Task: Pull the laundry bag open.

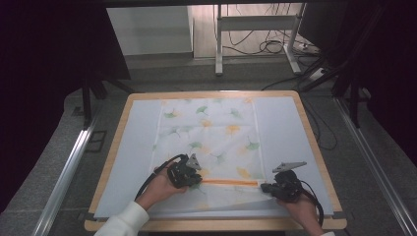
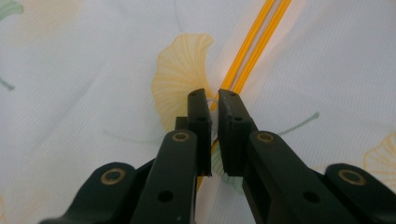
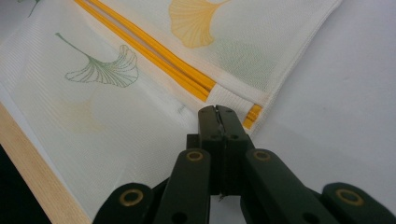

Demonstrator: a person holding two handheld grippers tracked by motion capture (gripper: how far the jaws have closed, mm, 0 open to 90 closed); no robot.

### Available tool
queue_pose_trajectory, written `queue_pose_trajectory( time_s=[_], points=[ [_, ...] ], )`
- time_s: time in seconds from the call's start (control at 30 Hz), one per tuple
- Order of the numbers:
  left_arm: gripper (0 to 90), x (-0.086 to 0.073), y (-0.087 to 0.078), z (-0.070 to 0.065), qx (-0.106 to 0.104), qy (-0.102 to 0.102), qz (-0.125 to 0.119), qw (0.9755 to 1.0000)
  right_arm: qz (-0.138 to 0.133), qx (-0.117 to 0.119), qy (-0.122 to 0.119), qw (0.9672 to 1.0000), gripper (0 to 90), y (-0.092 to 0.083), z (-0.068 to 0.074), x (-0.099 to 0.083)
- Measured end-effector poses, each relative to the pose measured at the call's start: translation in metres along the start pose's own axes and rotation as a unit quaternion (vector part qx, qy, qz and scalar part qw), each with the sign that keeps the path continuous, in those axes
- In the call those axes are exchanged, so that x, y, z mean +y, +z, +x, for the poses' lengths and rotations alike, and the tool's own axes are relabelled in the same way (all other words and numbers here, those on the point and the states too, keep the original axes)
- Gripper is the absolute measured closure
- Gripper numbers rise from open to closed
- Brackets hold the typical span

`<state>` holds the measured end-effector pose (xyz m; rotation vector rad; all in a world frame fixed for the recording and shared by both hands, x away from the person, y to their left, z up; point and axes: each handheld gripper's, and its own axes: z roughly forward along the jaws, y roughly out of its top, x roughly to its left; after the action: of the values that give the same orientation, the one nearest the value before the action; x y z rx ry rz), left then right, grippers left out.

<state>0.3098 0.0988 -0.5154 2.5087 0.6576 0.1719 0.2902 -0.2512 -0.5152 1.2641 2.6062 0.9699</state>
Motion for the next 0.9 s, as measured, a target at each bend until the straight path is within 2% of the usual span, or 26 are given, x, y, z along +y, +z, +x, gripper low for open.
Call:
queue_pose_trajectory(
  time_s=[0.17, 0.9],
  points=[
    [84.9, -0.008, -0.004, 0.004, 0.002, -0.009, -0.001, 1.0, 0.0, 0.0, 0.0, 1.0, 89.7, 0.0, 0.0, 0.0],
    [84.9, -0.028, -0.016, 0.011, 0.012, -0.024, 0.002, 0.9996, 0.0, 0.002, 0.002, 1.0, 89.7, 0.0, 0.0, 0.0]
  ],
)
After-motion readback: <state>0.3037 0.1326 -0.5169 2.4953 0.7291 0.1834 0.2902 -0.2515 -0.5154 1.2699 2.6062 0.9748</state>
